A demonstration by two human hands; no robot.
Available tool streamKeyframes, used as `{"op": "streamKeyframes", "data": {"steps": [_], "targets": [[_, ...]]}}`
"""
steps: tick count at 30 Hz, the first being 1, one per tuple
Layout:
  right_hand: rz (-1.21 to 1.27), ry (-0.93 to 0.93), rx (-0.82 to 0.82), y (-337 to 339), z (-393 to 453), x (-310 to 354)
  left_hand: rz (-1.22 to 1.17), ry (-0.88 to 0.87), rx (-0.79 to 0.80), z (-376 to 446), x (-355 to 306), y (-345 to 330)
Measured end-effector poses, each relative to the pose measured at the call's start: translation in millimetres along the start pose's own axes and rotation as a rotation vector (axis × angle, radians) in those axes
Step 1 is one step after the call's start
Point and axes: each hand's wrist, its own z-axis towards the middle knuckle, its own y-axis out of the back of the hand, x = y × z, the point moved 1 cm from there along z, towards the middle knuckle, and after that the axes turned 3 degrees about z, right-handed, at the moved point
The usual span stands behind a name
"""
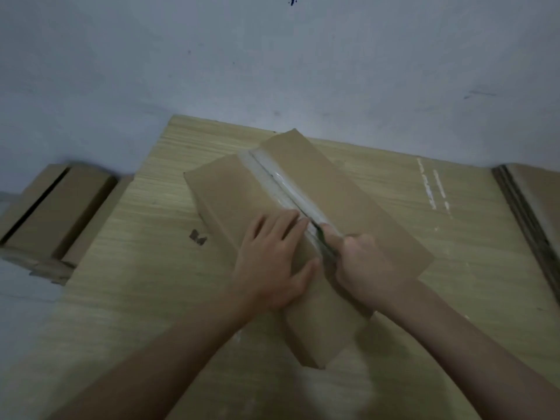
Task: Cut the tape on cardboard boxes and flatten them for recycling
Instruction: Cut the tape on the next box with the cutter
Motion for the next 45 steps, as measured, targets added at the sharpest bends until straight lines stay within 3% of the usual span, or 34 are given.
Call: {"op": "streamKeyframes", "data": {"steps": [8, 12, 31, 39, 42, 44, 45], "targets": [[-0.075, -0.006, -0.020, 5, 17, -10, -0.037, 0.062, 0.023, 31, 11, -9], [-0.080, -0.047, -0.009, 13, 9, -20, -0.019, 0.086, -0.038, 51, 16, -16], [-0.147, -0.161, -0.040, 5, -58, -46, 0.030, 0.102, 0.081, 78, 15, -20], [-0.076, -0.225, -0.160, -25, -65, -52, 0.145, 0.140, 0.127, 73, -1, -14], [-0.001, -0.227, -0.228, -29, -56, -59, -0.026, -0.126, 0.038, 53, -21, -15], [0.013, -0.222, -0.257, -26, -48, -62, -0.050, -0.349, 0.126, 38, -30, -24], [0.009, -0.222, -0.260, -25, -46, -61, -0.049, -0.373, 0.168, 36, -33, -27]]}}
